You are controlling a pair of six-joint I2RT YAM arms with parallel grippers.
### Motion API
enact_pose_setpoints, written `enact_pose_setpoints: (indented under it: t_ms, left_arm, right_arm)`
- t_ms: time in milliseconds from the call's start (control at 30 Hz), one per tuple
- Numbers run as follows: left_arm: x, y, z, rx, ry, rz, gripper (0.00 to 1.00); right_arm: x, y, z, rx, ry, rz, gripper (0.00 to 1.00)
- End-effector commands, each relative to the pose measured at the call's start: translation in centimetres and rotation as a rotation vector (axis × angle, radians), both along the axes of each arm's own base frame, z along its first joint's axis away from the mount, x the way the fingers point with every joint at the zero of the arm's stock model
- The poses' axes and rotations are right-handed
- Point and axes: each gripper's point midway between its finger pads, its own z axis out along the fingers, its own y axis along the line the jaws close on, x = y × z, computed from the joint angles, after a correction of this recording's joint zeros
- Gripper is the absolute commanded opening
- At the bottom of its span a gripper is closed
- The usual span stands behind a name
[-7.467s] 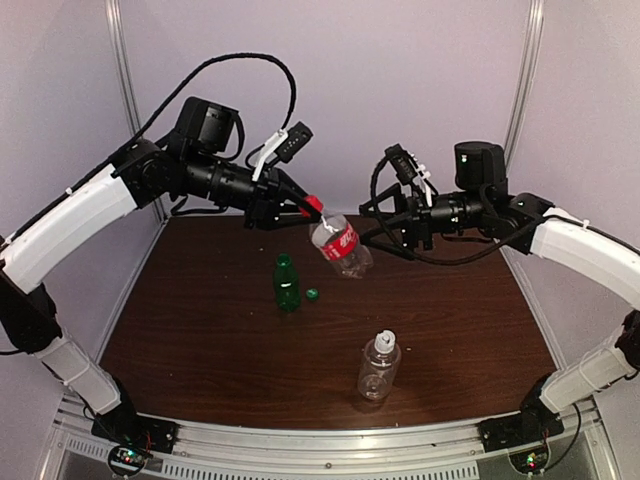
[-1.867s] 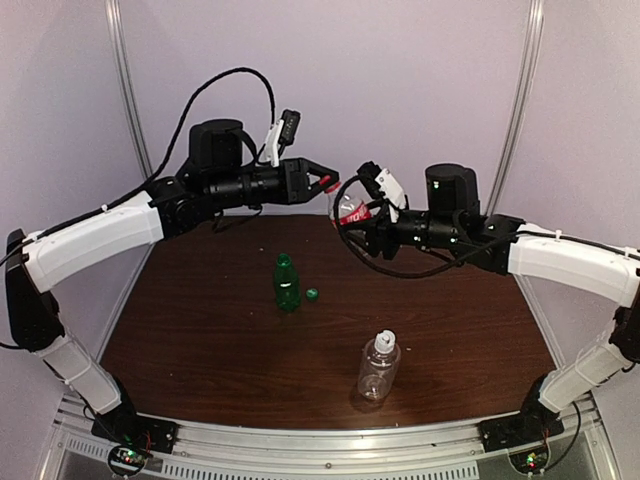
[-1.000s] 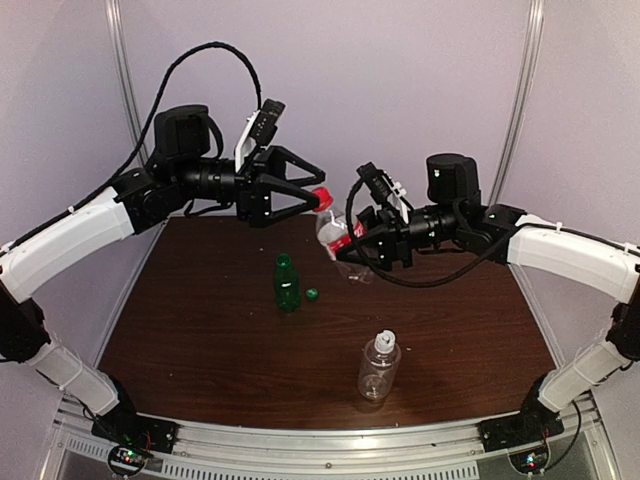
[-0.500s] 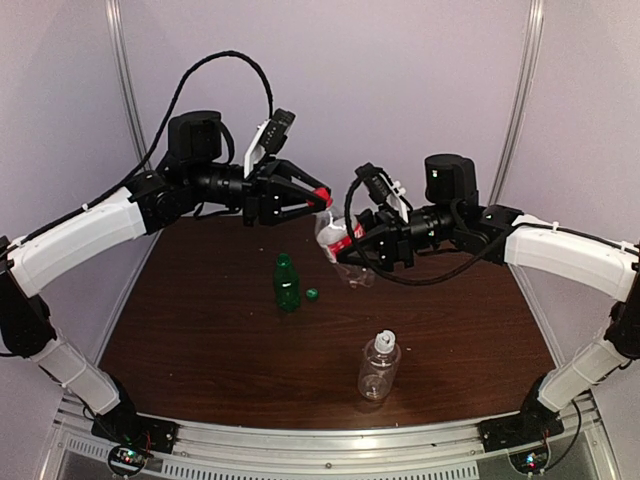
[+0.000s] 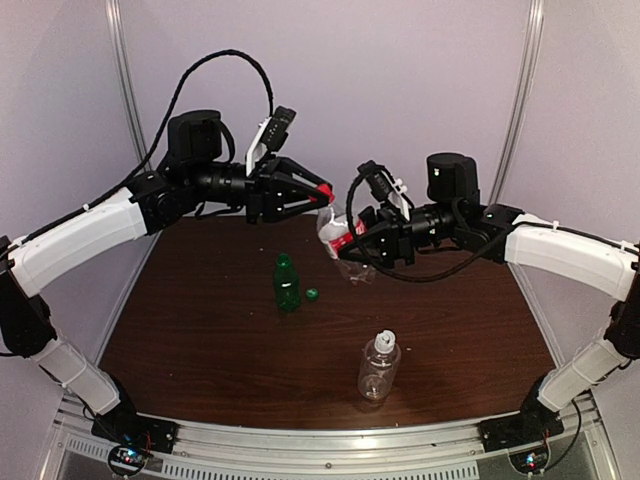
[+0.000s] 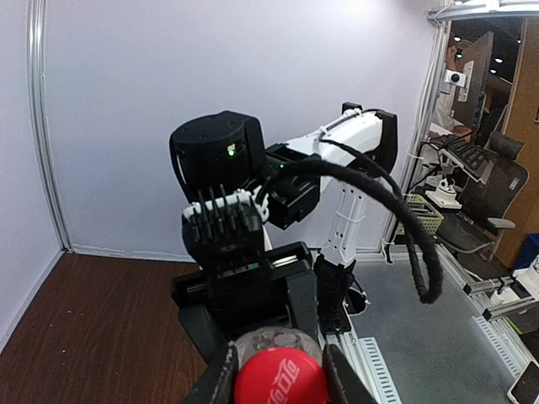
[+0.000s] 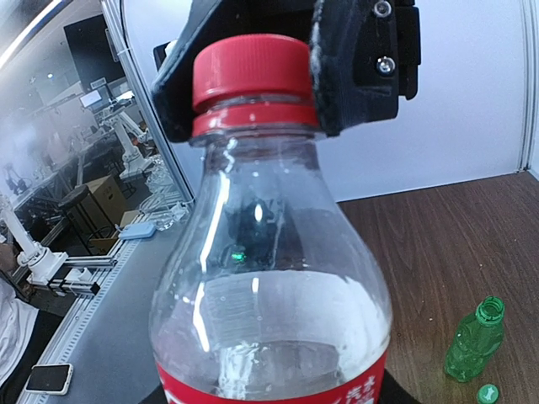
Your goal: Unscrew the bottle caps
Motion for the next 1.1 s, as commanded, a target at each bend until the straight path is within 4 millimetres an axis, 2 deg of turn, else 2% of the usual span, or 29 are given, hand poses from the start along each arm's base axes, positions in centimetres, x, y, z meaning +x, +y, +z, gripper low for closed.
enact_pose_setpoints:
  t_ms: [0, 100, 233, 333, 400, 467, 633, 767, 967, 1067]
  left_arm:
    - [-0.1, 0.6, 2.1, -0.051, -0.003, 0.025, 0.23]
    - [1.5, 0.6, 2.8, -0.071, 0.029, 0.127, 0.05]
    - [5.4, 1.0, 3.0, -0.085, 0.184, 0.369, 0.03]
    - [8.2, 1.6, 1.7, -0.075, 0.334, 0.57, 0.02]
    - [9.3, 1.9, 0.5, -0.048, 0.387, 0.672, 0.02]
    - [9.7, 2.0, 0.1, -0.047, 0.396, 0.719, 0.03]
    - [9.5, 1.7, 0.7, -0.063, 0.355, 0.698, 0.17]
    - [8.8, 1.4, 1.4, -0.067, 0.288, 0.646, 0.36]
    - [7.0, 1.3, 2.3, -0.065, 0.203, 0.517, 0.61]
    - [5.3, 1.2, 2.6, -0.052, 0.143, 0.41, 0.72]
  right_arm:
    - [1.4, 0.0, 0.2, 0.001, -0.033, -0.046, 0.44]
    - [2.9, 0.0, -0.4, -0.036, -0.049, -0.146, 0.43]
    - [6.6, -0.8, -1.0, -0.097, -0.117, -0.371, 0.43]
    - [8.7, -1.8, -1.4, -0.125, -0.164, -0.51, 0.42]
    - [9.7, -2.4, -1.7, -0.134, -0.193, -0.581, 0.42]
    - [10.4, -2.8, -2.0, -0.144, -0.21, -0.622, 0.42]
    - [9.9, -2.5, -2.5, -0.145, -0.206, -0.588, 0.42]
    - [8.7, -2.2, -2.3, -0.128, -0.197, -0.523, 0.42]
    - [6.7, -1.5, -2.0, -0.106, -0.175, -0.401, 0.42]
    - [5.4, -1.3, -1.9, -0.092, -0.159, -0.324, 0.42]
